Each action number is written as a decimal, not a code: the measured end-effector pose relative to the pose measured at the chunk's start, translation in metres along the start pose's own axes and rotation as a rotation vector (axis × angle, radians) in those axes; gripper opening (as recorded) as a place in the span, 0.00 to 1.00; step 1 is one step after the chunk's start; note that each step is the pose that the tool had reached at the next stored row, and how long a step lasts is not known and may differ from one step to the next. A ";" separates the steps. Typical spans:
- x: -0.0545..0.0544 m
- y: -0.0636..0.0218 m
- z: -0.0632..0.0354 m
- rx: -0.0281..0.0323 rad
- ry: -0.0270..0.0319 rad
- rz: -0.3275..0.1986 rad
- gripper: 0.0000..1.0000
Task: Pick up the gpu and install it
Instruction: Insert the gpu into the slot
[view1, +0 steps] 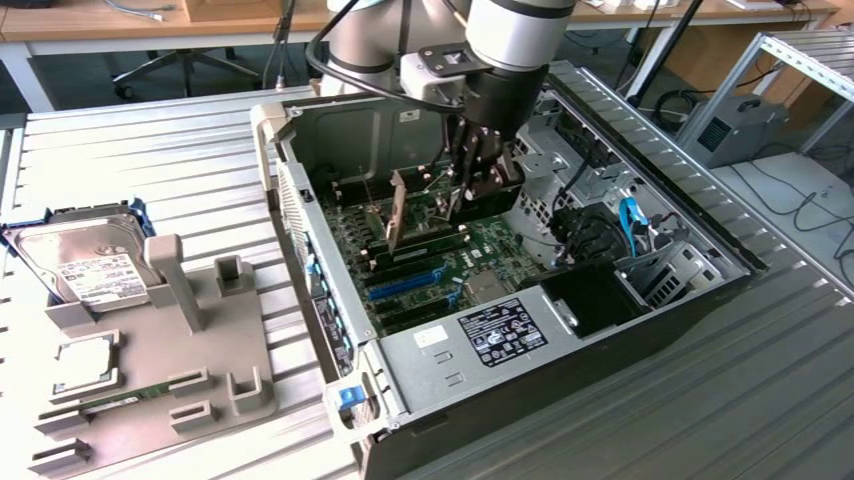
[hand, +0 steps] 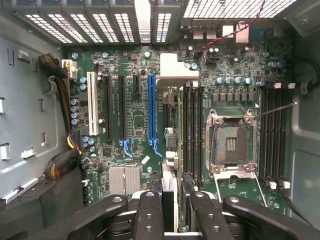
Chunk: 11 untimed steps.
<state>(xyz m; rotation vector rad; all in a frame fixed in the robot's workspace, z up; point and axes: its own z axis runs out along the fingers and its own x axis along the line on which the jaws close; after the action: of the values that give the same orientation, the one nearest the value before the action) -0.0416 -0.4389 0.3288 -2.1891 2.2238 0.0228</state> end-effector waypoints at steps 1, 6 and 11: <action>0.000 0.0000 0.0002 0.0000 -0.0001 0.000 0.26; 0.000 0.0000 0.0012 0.0000 0.0000 0.000 0.26; 0.000 0.0000 0.0027 0.0000 -0.0001 0.000 0.26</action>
<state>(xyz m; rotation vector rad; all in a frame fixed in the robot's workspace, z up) -0.0417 -0.4393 0.3261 -2.1890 2.2237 0.0229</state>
